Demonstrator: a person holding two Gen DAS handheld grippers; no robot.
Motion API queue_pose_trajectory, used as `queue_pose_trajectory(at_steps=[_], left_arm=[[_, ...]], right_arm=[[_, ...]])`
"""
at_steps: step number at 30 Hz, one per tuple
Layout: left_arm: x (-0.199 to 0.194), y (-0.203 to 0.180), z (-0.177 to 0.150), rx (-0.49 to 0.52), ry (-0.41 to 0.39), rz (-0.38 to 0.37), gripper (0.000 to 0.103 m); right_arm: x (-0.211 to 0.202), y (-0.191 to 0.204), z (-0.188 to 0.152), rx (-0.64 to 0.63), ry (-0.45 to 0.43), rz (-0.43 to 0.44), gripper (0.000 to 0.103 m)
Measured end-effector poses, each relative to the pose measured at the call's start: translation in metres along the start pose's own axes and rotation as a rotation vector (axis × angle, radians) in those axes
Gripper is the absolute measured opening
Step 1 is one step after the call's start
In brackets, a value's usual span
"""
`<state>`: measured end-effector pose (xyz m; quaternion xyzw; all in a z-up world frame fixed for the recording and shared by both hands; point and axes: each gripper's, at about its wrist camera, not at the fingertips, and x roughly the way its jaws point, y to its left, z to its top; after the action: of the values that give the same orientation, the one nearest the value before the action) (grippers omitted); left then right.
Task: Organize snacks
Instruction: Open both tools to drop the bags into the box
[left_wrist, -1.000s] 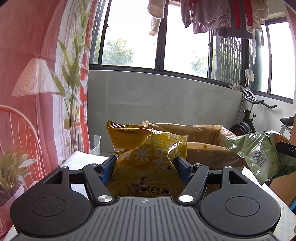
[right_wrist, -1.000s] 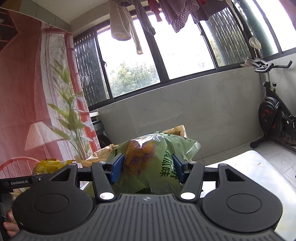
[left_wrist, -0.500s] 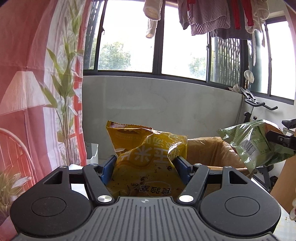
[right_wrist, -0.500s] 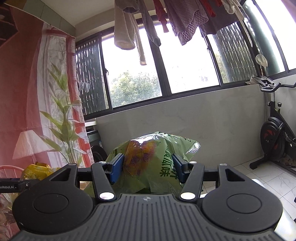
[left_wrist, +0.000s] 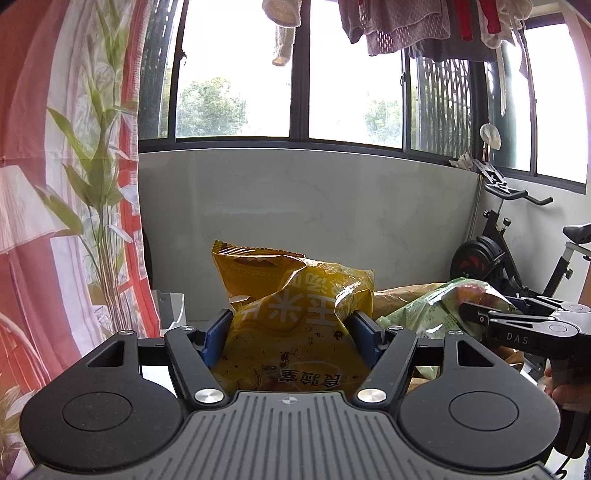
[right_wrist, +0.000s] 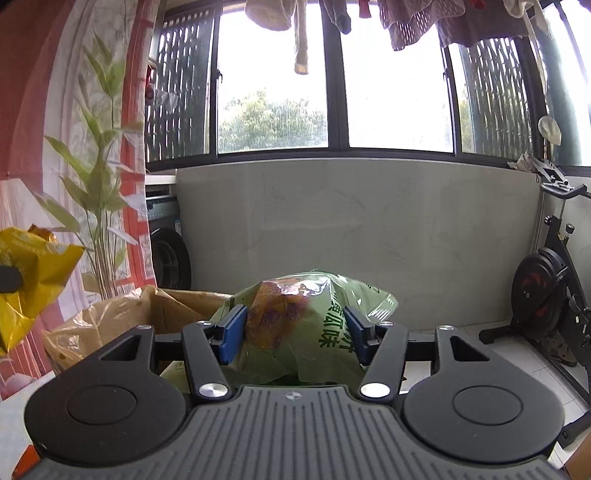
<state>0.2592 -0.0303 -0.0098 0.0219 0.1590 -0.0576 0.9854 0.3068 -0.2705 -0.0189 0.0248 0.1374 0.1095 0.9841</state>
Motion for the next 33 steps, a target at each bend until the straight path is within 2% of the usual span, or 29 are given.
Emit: queue_pose_trajectory(at_steps=[6, 8, 9, 16, 20, 22, 27, 33], left_arm=[[0.032, -0.01, 0.011, 0.022, 0.028, -0.01, 0.072], [0.043, -0.014, 0.013, 0.022, 0.042, -0.008, 0.072], [0.048, -0.016, 0.014, 0.023, 0.048, -0.007, 0.072], [0.08, -0.027, 0.019, 0.021, 0.09, -0.019, 0.075], [0.091, -0.031, 0.025, 0.02, 0.079, -0.032, 0.085], [0.092, -0.032, 0.027, 0.029, 0.076, -0.035, 0.086], [0.077, -0.026, 0.022, 0.012, 0.091, -0.051, 0.086], [0.044, 0.004, 0.009, -0.023, 0.104, -0.051, 0.086]], right_arm=[[0.006, 0.004, 0.004, -0.015, 0.024, 0.013, 0.069], [0.003, 0.0, 0.006, 0.015, 0.017, 0.038, 0.084], [0.0, -0.002, 0.007, 0.029, 0.008, 0.047, 0.086], [-0.025, -0.015, 0.007, 0.125, -0.014, 0.06, 0.086], [-0.04, -0.02, 0.003, 0.177, -0.01, 0.058, 0.086], [-0.047, -0.022, -0.001, 0.197, 0.0, 0.053, 0.086], [-0.064, -0.024, -0.008, 0.242, 0.001, 0.051, 0.086], [-0.08, -0.016, -0.025, 0.268, 0.012, 0.072, 0.086]])
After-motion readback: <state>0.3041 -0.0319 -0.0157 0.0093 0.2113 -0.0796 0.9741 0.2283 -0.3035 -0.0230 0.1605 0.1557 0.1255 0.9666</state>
